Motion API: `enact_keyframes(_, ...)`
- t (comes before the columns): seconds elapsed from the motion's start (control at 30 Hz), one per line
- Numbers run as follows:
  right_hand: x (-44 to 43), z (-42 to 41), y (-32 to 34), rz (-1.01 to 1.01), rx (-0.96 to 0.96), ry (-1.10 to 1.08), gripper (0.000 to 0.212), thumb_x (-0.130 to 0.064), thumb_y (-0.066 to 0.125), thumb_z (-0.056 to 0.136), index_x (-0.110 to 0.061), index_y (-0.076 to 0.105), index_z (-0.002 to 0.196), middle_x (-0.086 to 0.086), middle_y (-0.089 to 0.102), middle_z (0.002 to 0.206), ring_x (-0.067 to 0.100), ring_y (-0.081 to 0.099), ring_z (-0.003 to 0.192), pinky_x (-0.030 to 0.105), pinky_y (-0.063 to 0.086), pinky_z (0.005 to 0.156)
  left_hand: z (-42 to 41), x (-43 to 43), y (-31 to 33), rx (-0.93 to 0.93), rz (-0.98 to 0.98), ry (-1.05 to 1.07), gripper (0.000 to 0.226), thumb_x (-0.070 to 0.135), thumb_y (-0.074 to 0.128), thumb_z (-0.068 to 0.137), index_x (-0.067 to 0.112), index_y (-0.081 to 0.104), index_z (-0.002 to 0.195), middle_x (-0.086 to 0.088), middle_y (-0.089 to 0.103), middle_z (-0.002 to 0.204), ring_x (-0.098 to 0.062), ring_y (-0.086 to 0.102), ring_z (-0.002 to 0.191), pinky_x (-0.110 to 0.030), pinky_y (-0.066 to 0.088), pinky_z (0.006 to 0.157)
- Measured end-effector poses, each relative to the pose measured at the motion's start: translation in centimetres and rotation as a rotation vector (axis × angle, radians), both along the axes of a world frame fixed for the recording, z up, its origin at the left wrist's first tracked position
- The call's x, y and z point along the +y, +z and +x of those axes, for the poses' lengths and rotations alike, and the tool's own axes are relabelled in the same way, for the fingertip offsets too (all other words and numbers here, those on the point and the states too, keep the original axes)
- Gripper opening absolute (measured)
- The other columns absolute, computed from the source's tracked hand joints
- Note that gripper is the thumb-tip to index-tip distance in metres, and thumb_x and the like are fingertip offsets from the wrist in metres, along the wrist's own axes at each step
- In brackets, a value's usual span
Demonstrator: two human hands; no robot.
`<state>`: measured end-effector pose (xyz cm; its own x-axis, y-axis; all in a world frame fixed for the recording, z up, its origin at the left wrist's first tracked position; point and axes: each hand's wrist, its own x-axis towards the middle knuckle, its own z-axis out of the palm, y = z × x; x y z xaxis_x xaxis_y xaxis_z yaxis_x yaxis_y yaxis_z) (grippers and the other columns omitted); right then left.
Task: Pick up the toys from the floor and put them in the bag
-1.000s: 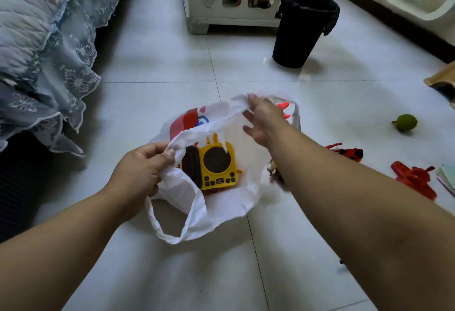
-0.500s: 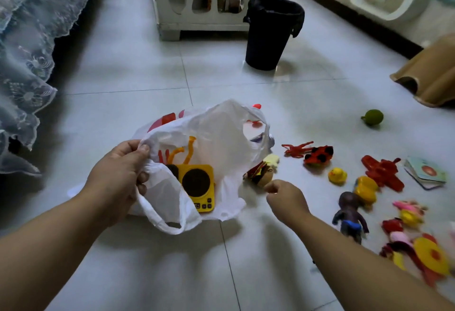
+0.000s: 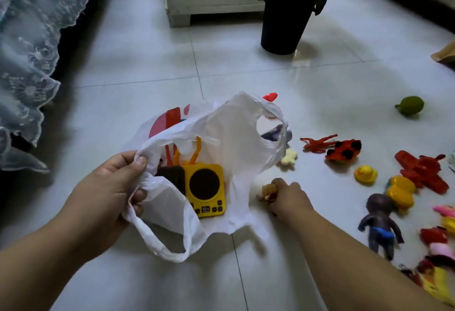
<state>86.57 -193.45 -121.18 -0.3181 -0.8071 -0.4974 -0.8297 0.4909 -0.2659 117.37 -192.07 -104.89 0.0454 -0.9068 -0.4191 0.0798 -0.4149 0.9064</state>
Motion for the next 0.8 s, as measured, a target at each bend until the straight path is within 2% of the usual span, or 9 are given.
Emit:
enact_keyframes(0.1, 2.2, -0.7, 0.1, -0.052, -0.047, -0.018, 0.058, -0.030, 0.064, 0.074, -0.028, 0.042, 0.127, 0.007, 0.053, 0.115, 0.029, 0.055, 0.106, 0.030, 0.045, 0.075, 0.1, 0.0, 0.0, -0.030, -0.010, 0.000, 0.020, 0.029, 0.050, 0.093, 0.025, 0.067, 0.085, 0.002, 0.053, 0.066, -0.012, 0.037, 0.053, -0.022, 0.033, 0.041)
enact_keyframes(0.2, 1.0, -2.4, 1.1, -0.148, 0.060, 0.087, 0.045, -0.029, 0.065, 0.072, -0.027, 0.054, 0.116, 0.004, 0.055, 0.119, 0.027, 0.053, 0.114, 0.036, 0.049, 0.087, 0.3, 0.1, -0.1, -0.024, -0.010, 0.007, 0.022, 0.026, 0.049, 0.093, 0.025, 0.068, 0.082, 0.004, 0.054, 0.060, -0.012, 0.036, 0.053, -0.020, 0.033, 0.038)
enact_keyframes(0.3, -2.4, -3.4, 2.7, -0.040, 0.243, 0.354, 0.065, -0.029, 0.069, 0.074, -0.034, 0.045, 0.134, 0.005, 0.012, 0.158, 0.033, 0.012, 0.144, 0.048, 0.028, 0.108, 0.4, 0.3, 0.0, -0.043, 0.014, 0.010, 0.019, 0.026, 0.049, 0.093, 0.024, 0.067, 0.088, 0.001, 0.055, 0.062, -0.012, 0.037, 0.050, -0.022, 0.033, 0.039)
enact_keyframes(0.33, -3.8, -3.5, 3.0, 0.036, 0.275, 0.415, 0.069, -0.027, 0.071, 0.073, -0.035, 0.042, 0.136, 0.004, -0.006, 0.160, 0.034, -0.003, 0.146, 0.053, 0.021, 0.111, 0.5, 0.3, 0.0, -0.048, 0.013, 0.015, 0.020, 0.026, 0.049, 0.093, 0.024, 0.067, 0.087, 0.003, 0.056, 0.060, -0.010, 0.038, 0.048, -0.022, 0.032, 0.041)
enact_keyframes(0.4, -6.1, -3.5, 3.0, 0.155, 0.282, 0.469, 0.073, -0.025, 0.076, 0.070, -0.037, 0.044, 0.134, 0.005, -0.019, 0.159, 0.037, -0.015, 0.145, 0.058, 0.014, 0.112, 0.6, 0.4, -0.1, -0.058, 0.002, 0.033, 0.022, 0.026, 0.048, 0.093, 0.024, 0.068, 0.083, 0.005, 0.056, 0.057, -0.009, 0.038, 0.048, -0.022, 0.030, 0.045)
enact_keyframes(0.47, -7.4, -3.8, 1.8, 0.202, 0.216, 0.476, 0.083, -0.036, 0.082, 0.059, -0.040, 0.044, 0.132, 0.002, -0.008, 0.160, 0.038, -0.009, 0.145, 0.061, 0.014, 0.112, 0.4, 0.4, -0.2, -0.067, -0.017, 0.041, 0.021, 0.025, 0.049, 0.091, 0.023, 0.068, 0.082, 0.005, 0.056, 0.057, -0.009, 0.038, 0.049, -0.022, 0.030, 0.043)
enact_keyframes(0.57, -7.2, -5.0, 0.4, 0.153, 0.146, 0.515, 0.096, -0.057, 0.077, 0.036, -0.041, 0.046, 0.126, -0.001, 0.029, 0.148, 0.032, 0.025, 0.137, 0.052, 0.030, 0.109, 0.0, -0.1, -0.1, -0.057, -0.036, 0.046, 0.019, 0.023, 0.048, 0.091, 0.020, 0.066, 0.085, 0.005, 0.056, 0.056, -0.006, 0.038, 0.043, -0.017, 0.030, 0.035)
enact_keyframes(0.67, -4.2, -5.9, 0.4, 0.074, 0.043, 0.479, 0.086, -0.055, 0.081, 0.048, -0.040, 0.047, 0.126, -0.001, 0.040, 0.134, 0.027, 0.042, 0.122, 0.037, 0.039, 0.104, -0.5, -0.7, -0.3, -0.083, -0.019, 0.027, 0.018, 0.029, 0.051, 0.087, 0.022, 0.067, 0.081, 0.006, 0.058, 0.053, -0.007, 0.037, 0.042, -0.017, 0.031, 0.033)
enact_keyframes(0.8, 2.5, -5.8, 0.2, -0.021, 0.027, 0.391, 0.075, -0.057, 0.074, 0.063, -0.041, 0.043, 0.129, -0.003, 0.040, 0.132, 0.027, 0.037, 0.119, 0.036, 0.039, 0.100, -1.2, -1.1, -0.6, -0.128, -0.001, 0.016, 0.021, 0.027, 0.047, 0.093, 0.019, 0.064, 0.087, 0.006, 0.058, 0.050, -0.014, 0.035, 0.051, -0.019, 0.033, 0.032)
